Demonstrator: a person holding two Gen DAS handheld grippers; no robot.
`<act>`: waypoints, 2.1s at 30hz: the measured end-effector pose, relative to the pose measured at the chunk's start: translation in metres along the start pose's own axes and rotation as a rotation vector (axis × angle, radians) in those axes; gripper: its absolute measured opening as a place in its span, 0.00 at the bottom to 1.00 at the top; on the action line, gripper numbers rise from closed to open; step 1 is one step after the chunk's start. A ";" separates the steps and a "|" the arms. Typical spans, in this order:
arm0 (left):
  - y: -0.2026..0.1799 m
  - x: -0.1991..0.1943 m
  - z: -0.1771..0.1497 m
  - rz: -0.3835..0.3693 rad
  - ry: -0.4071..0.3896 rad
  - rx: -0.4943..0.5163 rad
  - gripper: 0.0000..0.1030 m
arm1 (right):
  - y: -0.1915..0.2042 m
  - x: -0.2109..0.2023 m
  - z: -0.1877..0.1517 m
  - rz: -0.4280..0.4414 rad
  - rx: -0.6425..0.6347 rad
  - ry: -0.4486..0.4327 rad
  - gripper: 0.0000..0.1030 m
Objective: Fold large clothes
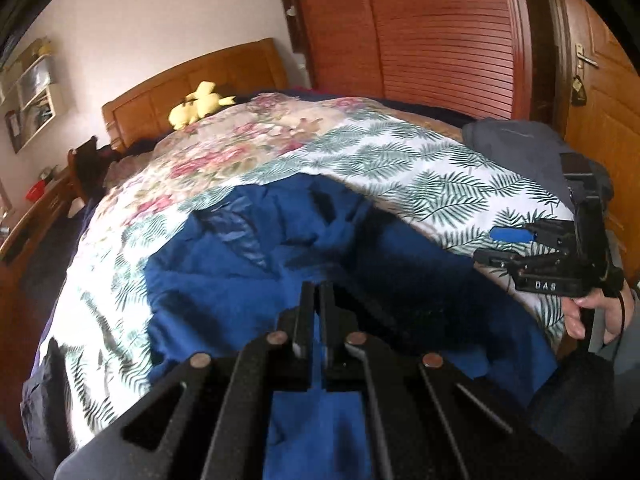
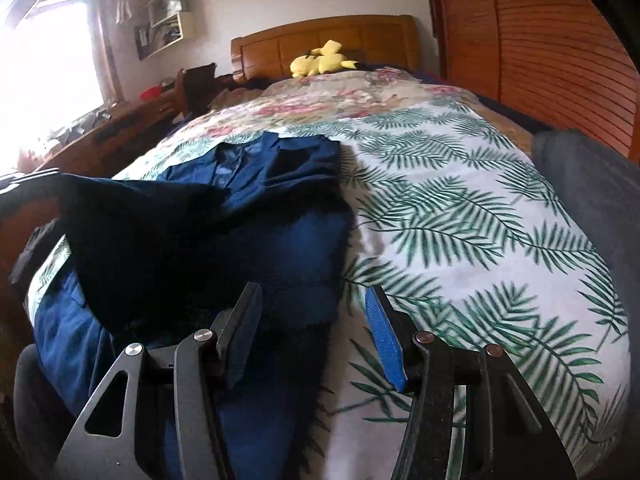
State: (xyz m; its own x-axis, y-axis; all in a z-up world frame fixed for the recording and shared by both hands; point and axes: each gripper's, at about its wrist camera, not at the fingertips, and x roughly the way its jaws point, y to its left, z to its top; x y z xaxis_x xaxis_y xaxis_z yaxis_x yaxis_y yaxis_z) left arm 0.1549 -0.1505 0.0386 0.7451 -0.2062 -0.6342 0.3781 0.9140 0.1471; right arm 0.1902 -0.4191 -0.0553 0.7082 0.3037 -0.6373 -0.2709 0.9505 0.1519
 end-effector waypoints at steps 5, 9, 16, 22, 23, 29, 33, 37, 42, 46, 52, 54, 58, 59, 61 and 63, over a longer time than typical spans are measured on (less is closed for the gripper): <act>0.045 -0.006 -0.018 0.059 -0.002 -0.067 0.00 | 0.023 0.006 0.003 0.015 -0.032 -0.021 0.53; 0.076 0.000 -0.030 0.113 -0.001 -0.099 0.00 | 0.042 0.015 0.006 0.033 -0.063 -0.027 0.53; 0.124 0.016 -0.058 0.154 0.025 -0.167 0.00 | 0.064 0.035 0.008 0.048 -0.101 -0.002 0.53; 0.145 0.032 -0.084 0.135 0.063 -0.230 0.00 | 0.078 0.051 0.008 0.057 -0.128 0.024 0.53; 0.148 0.035 -0.090 0.126 0.070 -0.244 0.00 | 0.080 0.053 0.008 0.055 -0.133 0.030 0.53; 0.154 0.031 -0.116 0.065 0.084 -0.306 0.04 | 0.085 0.064 0.006 0.052 -0.140 0.054 0.53; 0.138 0.025 -0.129 0.011 0.081 -0.298 0.12 | 0.088 0.067 0.003 0.044 -0.150 0.065 0.53; 0.116 0.029 -0.136 -0.042 0.099 -0.291 0.20 | 0.089 0.073 0.002 0.031 -0.155 0.083 0.53; 0.114 0.047 -0.139 -0.013 0.122 -0.291 0.22 | 0.089 0.075 -0.001 0.022 -0.156 0.085 0.53; 0.132 0.065 -0.139 0.038 0.135 -0.302 0.23 | 0.089 0.075 -0.001 0.019 -0.159 0.083 0.53; 0.158 0.095 -0.135 0.079 0.162 -0.316 0.24 | 0.090 0.075 -0.002 0.016 -0.170 0.083 0.53; 0.161 0.106 -0.134 0.066 0.181 -0.313 0.24 | 0.091 0.077 -0.003 0.013 -0.176 0.086 0.53; 0.163 0.120 -0.136 0.032 0.213 -0.317 0.24 | 0.093 0.078 -0.004 0.008 -0.186 0.090 0.53; 0.163 0.121 -0.135 0.030 0.213 -0.320 0.24 | 0.093 0.078 -0.004 0.008 -0.187 0.089 0.53; 0.163 0.123 -0.135 0.025 0.221 -0.318 0.24 | 0.093 0.078 -0.004 0.007 -0.187 0.090 0.53; 0.164 0.124 -0.135 0.021 0.222 -0.317 0.24 | 0.092 0.078 -0.004 0.006 -0.183 0.092 0.53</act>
State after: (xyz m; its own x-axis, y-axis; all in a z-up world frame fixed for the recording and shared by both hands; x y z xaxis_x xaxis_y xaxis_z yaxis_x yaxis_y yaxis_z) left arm 0.2350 0.0204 -0.1180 0.6007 -0.1369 -0.7876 0.1494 0.9871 -0.0577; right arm 0.2183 -0.3079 -0.0941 0.6460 0.2938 -0.7045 -0.3945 0.9186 0.0213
